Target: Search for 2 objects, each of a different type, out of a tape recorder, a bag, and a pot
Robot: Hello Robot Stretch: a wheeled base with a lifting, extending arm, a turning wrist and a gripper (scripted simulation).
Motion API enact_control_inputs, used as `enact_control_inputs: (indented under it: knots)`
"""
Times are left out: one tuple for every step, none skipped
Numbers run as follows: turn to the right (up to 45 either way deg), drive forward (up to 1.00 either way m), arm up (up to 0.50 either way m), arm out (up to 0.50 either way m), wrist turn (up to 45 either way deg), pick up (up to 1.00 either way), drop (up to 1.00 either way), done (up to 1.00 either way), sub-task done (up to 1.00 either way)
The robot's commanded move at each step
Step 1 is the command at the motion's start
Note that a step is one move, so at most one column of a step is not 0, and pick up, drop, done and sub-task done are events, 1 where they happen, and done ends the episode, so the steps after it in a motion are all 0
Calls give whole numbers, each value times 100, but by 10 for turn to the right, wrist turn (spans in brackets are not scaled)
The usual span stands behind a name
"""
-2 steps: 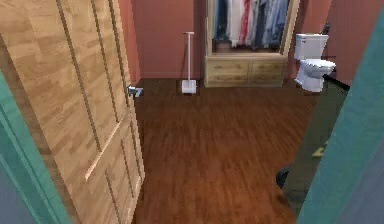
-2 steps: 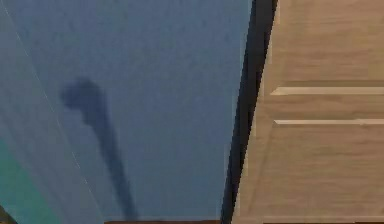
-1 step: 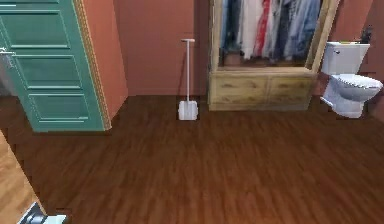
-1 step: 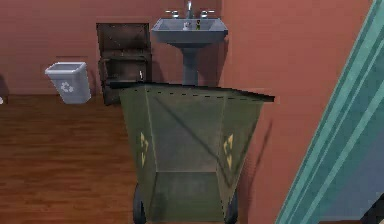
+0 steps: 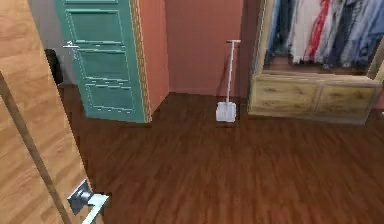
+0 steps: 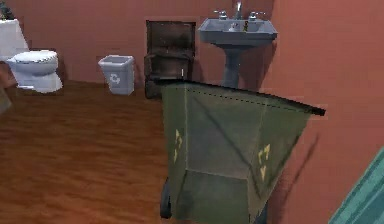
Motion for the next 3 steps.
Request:
enact_control_inputs:
  knots:
    - [0, 90, 0, 0, 0, 0, 0, 0, 0]
    - [-450, 0, 0, 0, 0, 0, 0, 0, 0]
    - [-150, 0, 0, 0, 0, 0, 0, 0, 0]
